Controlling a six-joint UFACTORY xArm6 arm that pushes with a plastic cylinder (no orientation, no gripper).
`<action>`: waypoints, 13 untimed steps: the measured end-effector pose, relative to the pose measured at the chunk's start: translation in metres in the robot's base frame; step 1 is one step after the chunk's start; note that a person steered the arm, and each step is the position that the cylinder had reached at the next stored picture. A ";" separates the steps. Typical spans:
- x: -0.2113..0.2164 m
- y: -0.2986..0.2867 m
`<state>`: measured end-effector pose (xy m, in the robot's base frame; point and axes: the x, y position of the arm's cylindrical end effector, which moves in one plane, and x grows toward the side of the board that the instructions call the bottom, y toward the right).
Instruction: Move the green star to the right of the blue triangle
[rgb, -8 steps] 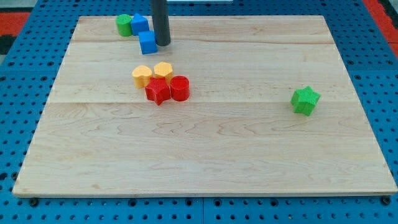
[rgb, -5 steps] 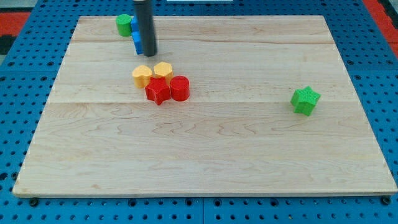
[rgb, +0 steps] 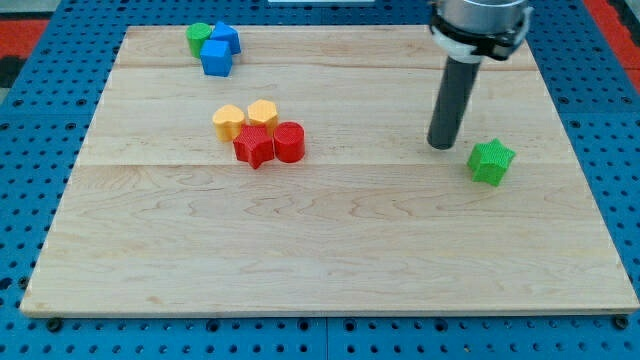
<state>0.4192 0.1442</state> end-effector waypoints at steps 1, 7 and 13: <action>-0.001 0.040; -0.028 0.055; -0.182 -0.032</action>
